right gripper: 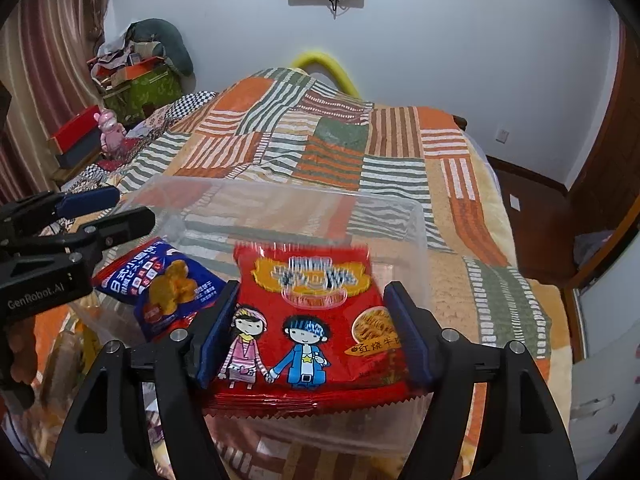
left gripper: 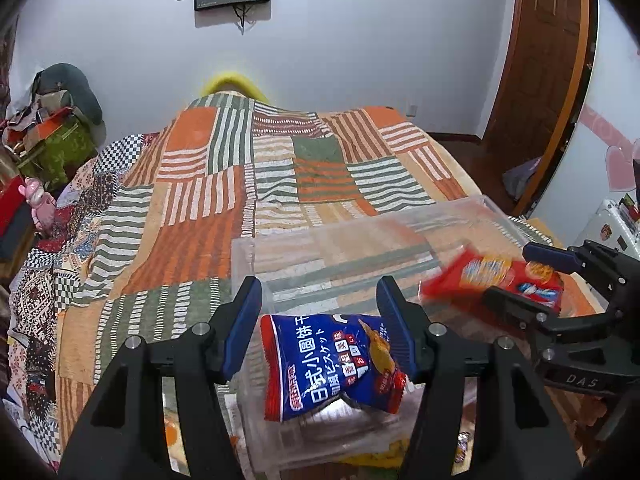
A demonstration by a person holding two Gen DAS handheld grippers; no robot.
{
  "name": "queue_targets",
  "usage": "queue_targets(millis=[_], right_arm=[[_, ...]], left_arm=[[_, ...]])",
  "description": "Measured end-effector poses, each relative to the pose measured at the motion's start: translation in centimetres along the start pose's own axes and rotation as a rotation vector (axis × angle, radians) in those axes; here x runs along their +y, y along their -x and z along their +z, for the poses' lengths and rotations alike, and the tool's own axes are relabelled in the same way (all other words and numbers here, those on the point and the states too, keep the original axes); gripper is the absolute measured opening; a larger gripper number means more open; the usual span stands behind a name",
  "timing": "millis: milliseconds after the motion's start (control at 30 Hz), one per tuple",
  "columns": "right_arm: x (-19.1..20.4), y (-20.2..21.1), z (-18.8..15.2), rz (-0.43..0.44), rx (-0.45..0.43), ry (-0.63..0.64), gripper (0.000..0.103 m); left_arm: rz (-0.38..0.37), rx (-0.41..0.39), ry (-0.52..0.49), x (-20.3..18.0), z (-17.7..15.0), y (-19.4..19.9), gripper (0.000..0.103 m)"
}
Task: Organize snacks
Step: 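Carry both bags to the clear box and release them inside, then grasp the bread loaf with the left tool while the right tool grasps the green pea bag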
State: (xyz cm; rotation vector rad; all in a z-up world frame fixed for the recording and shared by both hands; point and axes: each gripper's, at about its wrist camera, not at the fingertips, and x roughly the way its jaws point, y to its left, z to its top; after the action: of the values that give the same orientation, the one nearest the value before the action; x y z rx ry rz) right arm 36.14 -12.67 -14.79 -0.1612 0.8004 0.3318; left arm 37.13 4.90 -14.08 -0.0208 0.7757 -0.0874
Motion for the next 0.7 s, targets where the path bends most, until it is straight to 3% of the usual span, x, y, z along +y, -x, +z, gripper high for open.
queue_targets(millis=[367,700], right_arm=[[1.1,5.6,-0.3,-0.034,-0.106,0.009,0.078],[2.9,11.0,-2.8,-0.04,-0.181,0.013,0.08]], left_arm=[[0.008,-0.091,0.001,0.4,-0.4,7.2,0.064],[0.043,-0.143,-0.031,1.0,-4.2,14.4,0.075]])
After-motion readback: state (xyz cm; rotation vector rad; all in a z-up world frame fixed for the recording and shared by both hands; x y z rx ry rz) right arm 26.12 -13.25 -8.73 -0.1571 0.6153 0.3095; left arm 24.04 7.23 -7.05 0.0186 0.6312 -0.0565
